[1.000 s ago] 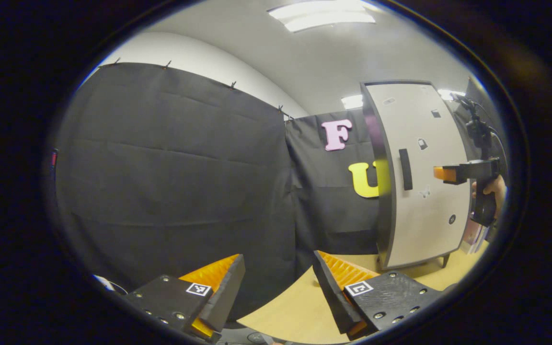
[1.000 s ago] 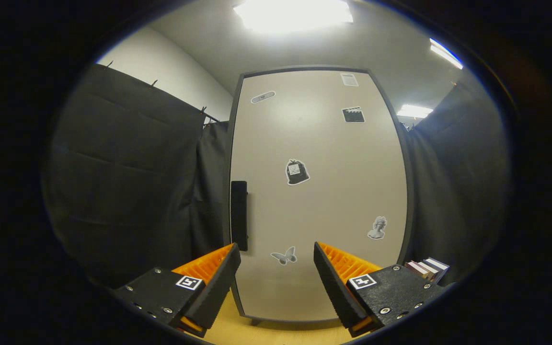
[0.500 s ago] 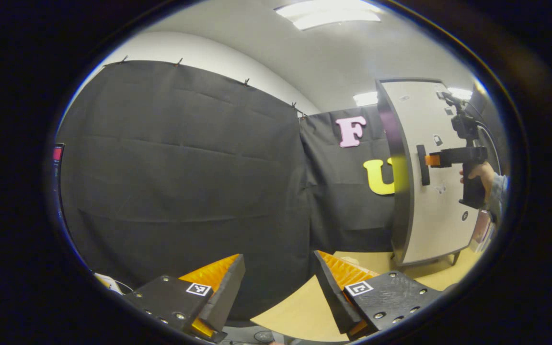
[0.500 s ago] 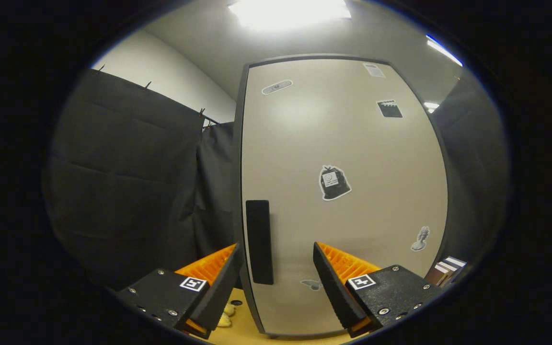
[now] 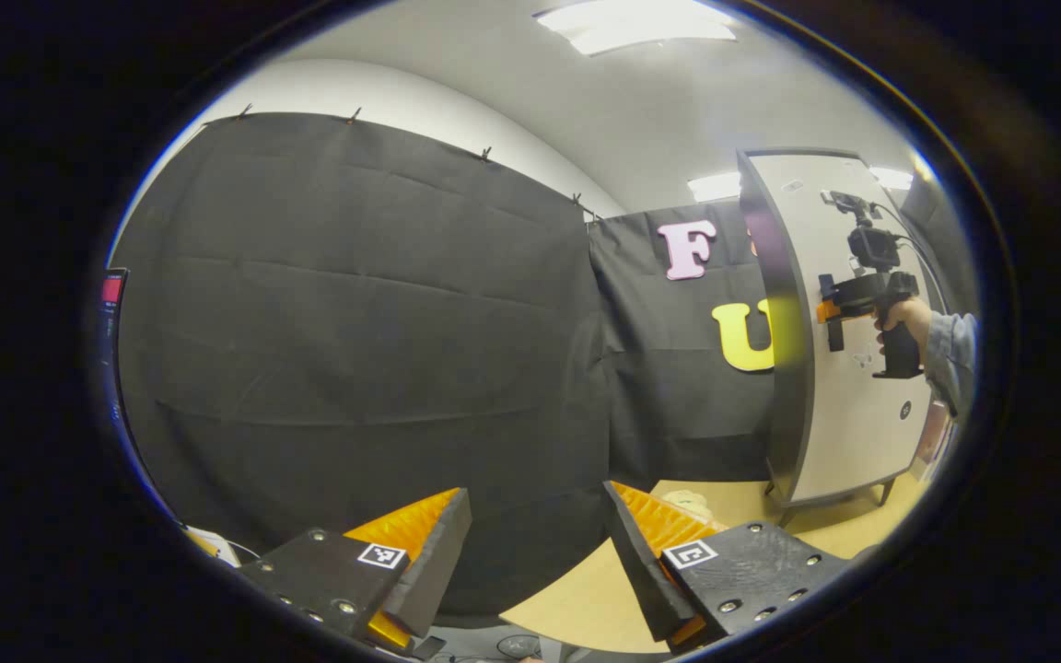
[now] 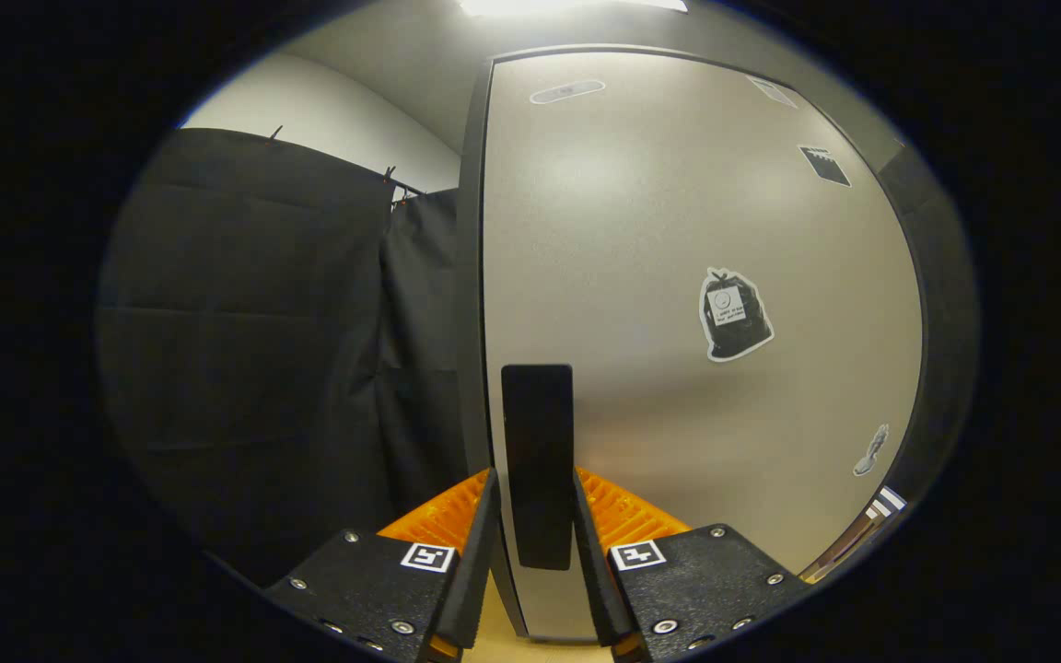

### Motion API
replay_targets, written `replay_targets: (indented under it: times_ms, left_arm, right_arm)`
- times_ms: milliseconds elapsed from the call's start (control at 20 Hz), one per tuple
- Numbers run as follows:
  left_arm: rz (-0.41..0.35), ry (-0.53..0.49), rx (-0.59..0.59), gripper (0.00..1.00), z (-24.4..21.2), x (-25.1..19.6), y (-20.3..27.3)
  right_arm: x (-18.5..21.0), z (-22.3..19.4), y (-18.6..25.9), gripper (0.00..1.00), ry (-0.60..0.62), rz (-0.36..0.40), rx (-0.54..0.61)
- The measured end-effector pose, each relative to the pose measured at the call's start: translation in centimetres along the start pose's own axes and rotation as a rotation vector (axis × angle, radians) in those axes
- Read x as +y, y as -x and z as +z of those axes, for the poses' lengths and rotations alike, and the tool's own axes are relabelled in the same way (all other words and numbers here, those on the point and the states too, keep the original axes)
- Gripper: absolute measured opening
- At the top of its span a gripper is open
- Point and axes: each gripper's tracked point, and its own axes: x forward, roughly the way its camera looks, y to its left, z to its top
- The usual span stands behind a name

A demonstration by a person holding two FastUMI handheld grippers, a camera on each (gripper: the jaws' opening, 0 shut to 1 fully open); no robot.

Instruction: Open the cabinet door with the right hand, grasp the bottle in the cabinet with the left hand and place it on the coaster, then close the cabinet door with the right hand.

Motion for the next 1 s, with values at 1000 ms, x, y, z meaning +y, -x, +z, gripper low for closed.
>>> replay_targets:
  times_ms: [1000]
  left_arm:
    - [-0.228,0.05,0.0,0.89,-0.4,-7.2,-2.6]
  right_arm:
    - [-0.6,-0.7,1.7,0.18,-0.032,0.16,0.101]
